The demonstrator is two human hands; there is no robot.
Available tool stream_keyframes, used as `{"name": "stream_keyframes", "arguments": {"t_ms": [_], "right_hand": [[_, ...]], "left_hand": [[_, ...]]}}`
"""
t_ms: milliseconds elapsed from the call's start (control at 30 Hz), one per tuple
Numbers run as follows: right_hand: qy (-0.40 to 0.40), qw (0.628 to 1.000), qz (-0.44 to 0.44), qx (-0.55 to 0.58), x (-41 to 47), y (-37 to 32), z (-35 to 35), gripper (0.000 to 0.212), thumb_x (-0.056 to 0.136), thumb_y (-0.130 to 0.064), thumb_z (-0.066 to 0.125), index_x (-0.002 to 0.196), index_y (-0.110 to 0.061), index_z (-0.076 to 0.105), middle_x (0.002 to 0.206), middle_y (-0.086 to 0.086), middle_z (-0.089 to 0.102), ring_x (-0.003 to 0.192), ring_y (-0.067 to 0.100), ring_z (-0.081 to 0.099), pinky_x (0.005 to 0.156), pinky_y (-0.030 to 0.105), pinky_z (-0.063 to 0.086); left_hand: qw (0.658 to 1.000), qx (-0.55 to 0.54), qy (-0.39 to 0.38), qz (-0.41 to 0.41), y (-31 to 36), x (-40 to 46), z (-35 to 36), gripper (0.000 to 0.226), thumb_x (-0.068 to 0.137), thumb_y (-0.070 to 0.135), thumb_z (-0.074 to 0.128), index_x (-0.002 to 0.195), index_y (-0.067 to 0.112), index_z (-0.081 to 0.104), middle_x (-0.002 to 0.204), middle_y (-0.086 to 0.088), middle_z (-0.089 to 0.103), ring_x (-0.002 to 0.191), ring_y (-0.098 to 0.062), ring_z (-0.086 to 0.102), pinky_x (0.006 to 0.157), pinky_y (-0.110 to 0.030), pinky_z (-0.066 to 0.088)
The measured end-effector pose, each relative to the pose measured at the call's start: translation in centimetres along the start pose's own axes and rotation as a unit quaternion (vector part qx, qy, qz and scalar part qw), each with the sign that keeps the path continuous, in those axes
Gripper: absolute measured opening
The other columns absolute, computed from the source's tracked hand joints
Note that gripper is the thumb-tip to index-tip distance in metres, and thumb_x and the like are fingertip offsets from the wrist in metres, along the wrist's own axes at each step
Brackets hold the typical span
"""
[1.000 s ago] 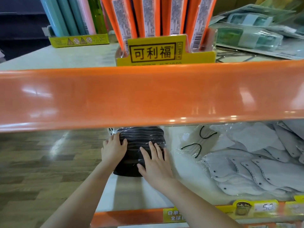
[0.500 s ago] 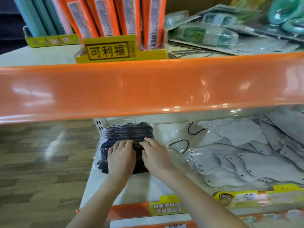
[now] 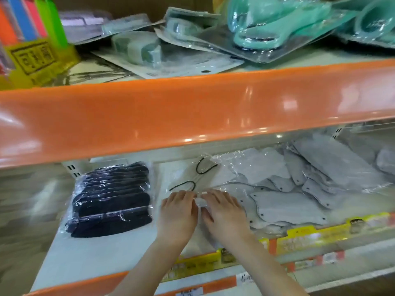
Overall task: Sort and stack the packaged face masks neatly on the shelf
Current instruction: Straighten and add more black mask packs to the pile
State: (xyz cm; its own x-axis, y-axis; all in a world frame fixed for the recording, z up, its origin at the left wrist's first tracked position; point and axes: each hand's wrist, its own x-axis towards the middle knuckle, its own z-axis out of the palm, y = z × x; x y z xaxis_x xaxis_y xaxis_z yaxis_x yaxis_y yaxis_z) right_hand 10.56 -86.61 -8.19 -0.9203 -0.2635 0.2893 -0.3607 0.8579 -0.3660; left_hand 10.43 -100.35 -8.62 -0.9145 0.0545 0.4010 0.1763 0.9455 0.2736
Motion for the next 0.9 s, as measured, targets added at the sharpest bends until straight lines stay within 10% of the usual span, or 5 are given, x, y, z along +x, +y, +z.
{"name": "stream_keyframes", "arguments": {"t_ms": [700,900], "right_hand": [[-0.082,0.995,0.055,-0.022,-5.9,18.1,-6.6,0.062,0.077,-0.056,0.033,0.124,-0.024,0.058,0.126,-0.005,0.053,0.117,0.019,0.051,0.096,0.034,0.044],[-0.045,0.995,0.059,-0.061,-6.1,19.3,-6.7,0.056,0.066,-0.064,0.043,0.102,-0.028,0.067,0.108,-0.008,0.064,0.098,0.015,0.065,0.078,0.032,0.054]], "left_hand": [[0.993,-0.008,-0.043,0.106,15.9,-0.1,7.6,0.035,0.071,0.035,0.045,0.086,0.019,0.073,0.092,0.002,0.069,0.087,-0.020,0.066,0.075,-0.034,0.049],[0.994,0.017,-0.045,0.095,16.4,-0.6,8.6,0.039,0.070,0.040,0.050,0.093,0.018,0.072,0.102,-0.002,0.069,0.094,-0.022,0.065,0.084,-0.034,0.035]]}}
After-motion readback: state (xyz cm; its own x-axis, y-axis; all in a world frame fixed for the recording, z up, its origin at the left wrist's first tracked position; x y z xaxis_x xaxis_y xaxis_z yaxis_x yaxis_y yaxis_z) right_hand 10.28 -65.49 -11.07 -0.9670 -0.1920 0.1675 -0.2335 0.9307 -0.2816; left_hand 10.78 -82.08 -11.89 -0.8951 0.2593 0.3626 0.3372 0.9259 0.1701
